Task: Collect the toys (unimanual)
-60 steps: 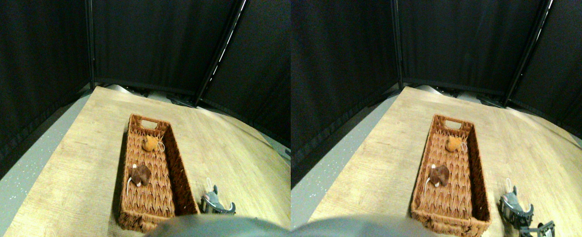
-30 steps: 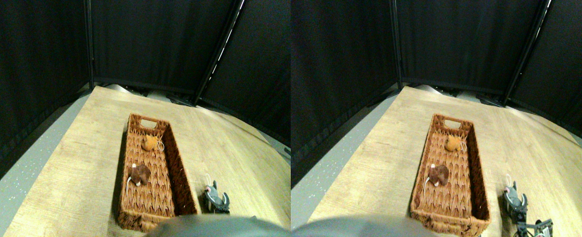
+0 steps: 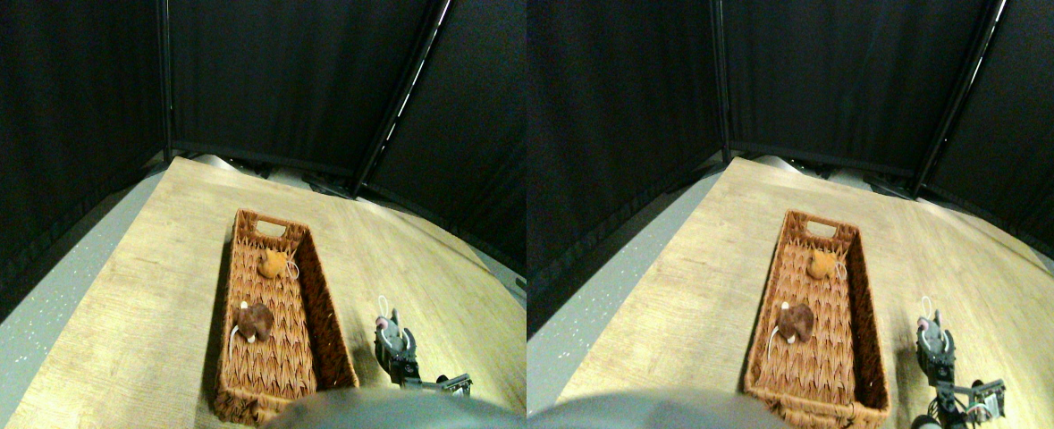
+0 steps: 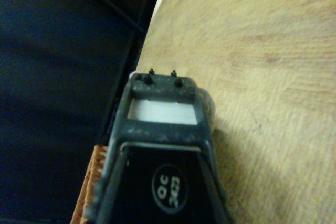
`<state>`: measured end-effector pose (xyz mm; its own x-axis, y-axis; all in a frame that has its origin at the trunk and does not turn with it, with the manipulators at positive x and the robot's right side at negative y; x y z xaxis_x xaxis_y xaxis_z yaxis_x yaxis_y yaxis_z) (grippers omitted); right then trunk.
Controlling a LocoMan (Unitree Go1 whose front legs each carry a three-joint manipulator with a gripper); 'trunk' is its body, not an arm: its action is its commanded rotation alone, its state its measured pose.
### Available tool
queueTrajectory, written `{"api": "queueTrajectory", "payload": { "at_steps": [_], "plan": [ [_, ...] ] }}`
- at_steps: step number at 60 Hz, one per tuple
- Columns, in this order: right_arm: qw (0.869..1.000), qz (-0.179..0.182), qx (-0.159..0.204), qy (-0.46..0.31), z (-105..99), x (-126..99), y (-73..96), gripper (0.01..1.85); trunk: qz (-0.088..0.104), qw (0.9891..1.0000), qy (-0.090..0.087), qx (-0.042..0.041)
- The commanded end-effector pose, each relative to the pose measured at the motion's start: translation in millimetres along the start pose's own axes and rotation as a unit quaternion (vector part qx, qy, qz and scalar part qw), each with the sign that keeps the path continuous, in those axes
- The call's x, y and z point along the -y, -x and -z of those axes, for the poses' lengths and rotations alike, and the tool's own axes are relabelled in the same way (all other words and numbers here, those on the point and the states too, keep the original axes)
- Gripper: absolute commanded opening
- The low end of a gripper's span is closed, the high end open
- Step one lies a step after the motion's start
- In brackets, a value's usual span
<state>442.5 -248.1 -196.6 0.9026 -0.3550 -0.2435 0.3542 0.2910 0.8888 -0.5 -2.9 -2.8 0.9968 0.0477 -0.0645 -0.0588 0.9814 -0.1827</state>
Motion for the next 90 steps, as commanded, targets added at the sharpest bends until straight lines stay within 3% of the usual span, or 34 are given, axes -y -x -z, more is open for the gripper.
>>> {"api": "queueTrajectory", "payload": {
  "at_steps": [1, 21, 41, 45, 64, 74, 82, 90],
  "plan": [
    [0.998, -0.046, -0.026, -0.015, 1, -24, -2.4, 0.06, -0.002, 0.9999, 0.012, 0.0087],
    [0.987, -0.116, -0.108, 0.036, 28, -89, -10.4, 0.06, -0.021, 0.9991, 0.033, 0.0182],
    [0.977, -0.143, -0.143, 0.07, 54, -125, -8.1, 0.06, -0.05, 0.9964, 0.061, 0.0312],
    [0.971, -0.158, -0.167, 0.073, 62, -131, -6.5, 0.06, -0.054, 0.9958, 0.066, 0.0344],
    [0.964, -0.159, -0.205, 0.06, 94, -140, 0.0, 0.06, -0.076, 0.9924, 0.088, 0.0409],
    [0.967, -0.14, -0.207, 0.051, 110, -139, 7.5, 0.06, -0.084, 0.9907, 0.097, 0.0444],
    [0.964, -0.134, -0.225, 0.039, 120, -132, 3.3, 0.06, -0.089, 0.99, 0.099, 0.0459],
    [0.965, -0.119, -0.233, 0.032, 129, -126, 0.5, 0.06, -0.09, 0.99, 0.099, 0.0443]
  ]
}}
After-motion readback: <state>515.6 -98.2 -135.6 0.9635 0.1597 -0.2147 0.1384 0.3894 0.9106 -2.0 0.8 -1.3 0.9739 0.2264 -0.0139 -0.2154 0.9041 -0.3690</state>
